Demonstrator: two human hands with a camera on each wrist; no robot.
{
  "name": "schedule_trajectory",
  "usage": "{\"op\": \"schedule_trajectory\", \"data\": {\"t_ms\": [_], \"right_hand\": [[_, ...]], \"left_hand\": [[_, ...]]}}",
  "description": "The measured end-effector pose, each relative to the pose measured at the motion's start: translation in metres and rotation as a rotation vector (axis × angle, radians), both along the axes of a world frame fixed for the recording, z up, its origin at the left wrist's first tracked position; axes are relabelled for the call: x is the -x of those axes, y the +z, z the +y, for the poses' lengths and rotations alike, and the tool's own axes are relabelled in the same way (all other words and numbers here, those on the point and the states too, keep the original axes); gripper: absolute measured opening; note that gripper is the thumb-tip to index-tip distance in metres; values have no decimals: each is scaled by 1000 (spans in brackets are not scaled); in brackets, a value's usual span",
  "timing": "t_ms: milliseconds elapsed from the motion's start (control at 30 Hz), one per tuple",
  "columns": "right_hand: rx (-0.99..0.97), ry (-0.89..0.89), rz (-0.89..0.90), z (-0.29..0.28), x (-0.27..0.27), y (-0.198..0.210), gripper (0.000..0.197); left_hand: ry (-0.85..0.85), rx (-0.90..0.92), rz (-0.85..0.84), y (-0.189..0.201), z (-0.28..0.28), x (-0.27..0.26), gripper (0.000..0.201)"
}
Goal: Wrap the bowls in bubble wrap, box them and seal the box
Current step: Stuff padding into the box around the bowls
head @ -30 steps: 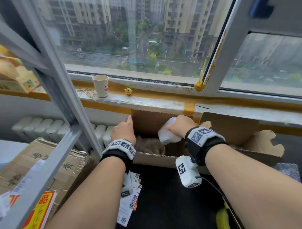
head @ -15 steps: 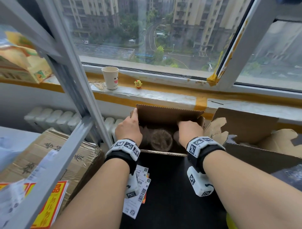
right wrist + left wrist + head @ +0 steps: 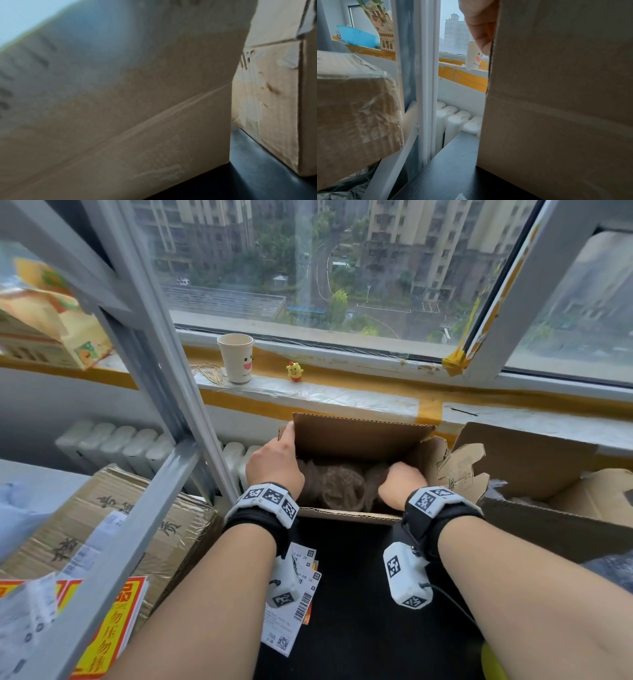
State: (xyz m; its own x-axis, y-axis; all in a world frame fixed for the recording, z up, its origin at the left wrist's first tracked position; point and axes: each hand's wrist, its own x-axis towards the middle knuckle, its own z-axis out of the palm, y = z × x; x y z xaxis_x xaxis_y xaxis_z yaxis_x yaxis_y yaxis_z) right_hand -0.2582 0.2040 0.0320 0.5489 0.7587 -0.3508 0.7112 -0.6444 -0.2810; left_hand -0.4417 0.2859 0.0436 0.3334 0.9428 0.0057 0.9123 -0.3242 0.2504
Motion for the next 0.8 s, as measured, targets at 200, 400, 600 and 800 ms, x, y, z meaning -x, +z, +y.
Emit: {"op": "schedule_trajectory", "data": {"t_ms": [200, 400, 600, 800], "right_hand": [[59, 113, 28, 2, 0, -4, 28], [247, 185, 115, -4, 6, -20, 38], [59, 118, -14, 3, 0, -4, 27], [-78, 157, -33, 6, -10, 20, 30]], "left_hand": [[3, -1, -6, 0, 2, -2, 82], [22, 11, -7, 2, 4, -3, 83], [11, 103, 8, 10, 9, -11, 80], [-26, 171, -11, 14, 16, -17, 62]]}}
